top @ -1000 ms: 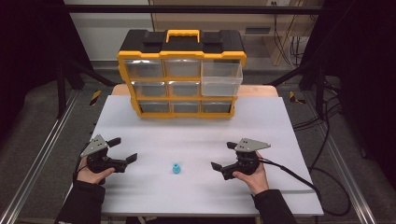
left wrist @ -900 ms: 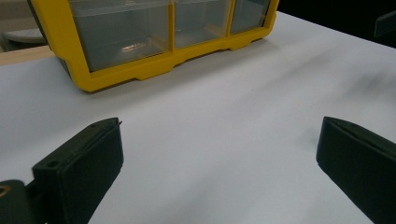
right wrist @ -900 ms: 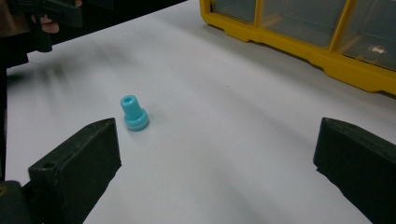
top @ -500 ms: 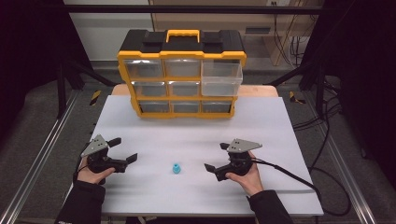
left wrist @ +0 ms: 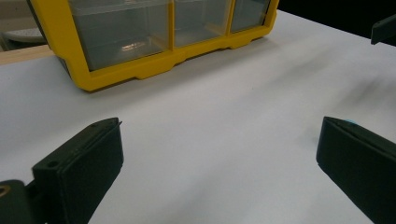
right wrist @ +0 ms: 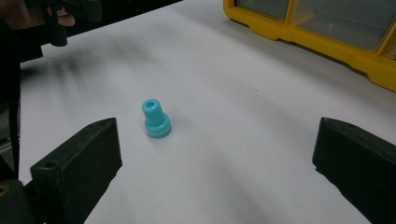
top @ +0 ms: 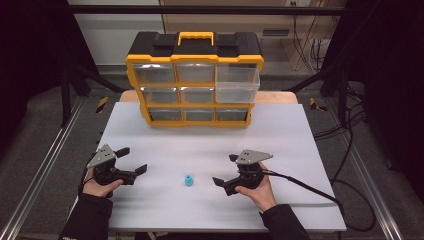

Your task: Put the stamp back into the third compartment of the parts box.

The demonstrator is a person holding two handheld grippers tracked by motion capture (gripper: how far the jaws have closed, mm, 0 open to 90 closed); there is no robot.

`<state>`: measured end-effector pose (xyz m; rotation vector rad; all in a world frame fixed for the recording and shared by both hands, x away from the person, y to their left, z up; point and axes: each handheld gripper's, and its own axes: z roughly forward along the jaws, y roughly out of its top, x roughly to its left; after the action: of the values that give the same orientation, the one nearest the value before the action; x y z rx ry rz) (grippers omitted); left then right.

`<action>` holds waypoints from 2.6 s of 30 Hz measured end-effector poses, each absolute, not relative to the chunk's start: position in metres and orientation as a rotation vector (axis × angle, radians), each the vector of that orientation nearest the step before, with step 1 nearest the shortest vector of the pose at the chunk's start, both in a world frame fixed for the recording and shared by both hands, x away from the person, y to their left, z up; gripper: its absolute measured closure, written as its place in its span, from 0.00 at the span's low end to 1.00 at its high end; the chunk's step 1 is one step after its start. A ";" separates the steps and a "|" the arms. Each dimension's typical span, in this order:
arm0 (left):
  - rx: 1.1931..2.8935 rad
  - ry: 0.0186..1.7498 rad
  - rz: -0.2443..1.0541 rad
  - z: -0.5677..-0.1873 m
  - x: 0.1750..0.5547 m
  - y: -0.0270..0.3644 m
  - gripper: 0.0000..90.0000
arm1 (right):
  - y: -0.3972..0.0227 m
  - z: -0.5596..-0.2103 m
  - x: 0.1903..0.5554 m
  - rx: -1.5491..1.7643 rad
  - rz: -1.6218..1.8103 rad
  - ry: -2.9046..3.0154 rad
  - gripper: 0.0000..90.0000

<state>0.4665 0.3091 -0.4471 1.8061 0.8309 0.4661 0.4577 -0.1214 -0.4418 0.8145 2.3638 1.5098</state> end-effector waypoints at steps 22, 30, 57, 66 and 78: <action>1.803 0.830 0.468 -0.447 0.466 0.309 0.00 | -0.094 -0.439 0.460 0.788 1.486 2.394 0.02; 1.804 0.831 0.469 -0.447 0.466 0.309 0.00 | -0.084 -0.438 0.462 0.783 1.483 2.406 0.02; 1.810 0.829 0.470 -0.447 0.466 0.309 0.00 | -0.055 -0.447 0.466 0.749 1.417 2.483 0.04; 1.810 0.830 0.470 -0.448 0.466 0.308 0.00 | -0.043 -0.450 0.468 0.738 1.390 2.506 0.05; 1.811 0.830 0.469 -0.448 0.467 0.308 0.00 | -0.028 -0.458 0.470 0.746 1.337 2.546 0.11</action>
<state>0.4667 0.3081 -0.4478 1.8108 0.8304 0.4694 0.4703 -0.0283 -0.4581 0.7456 2.5456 1.3365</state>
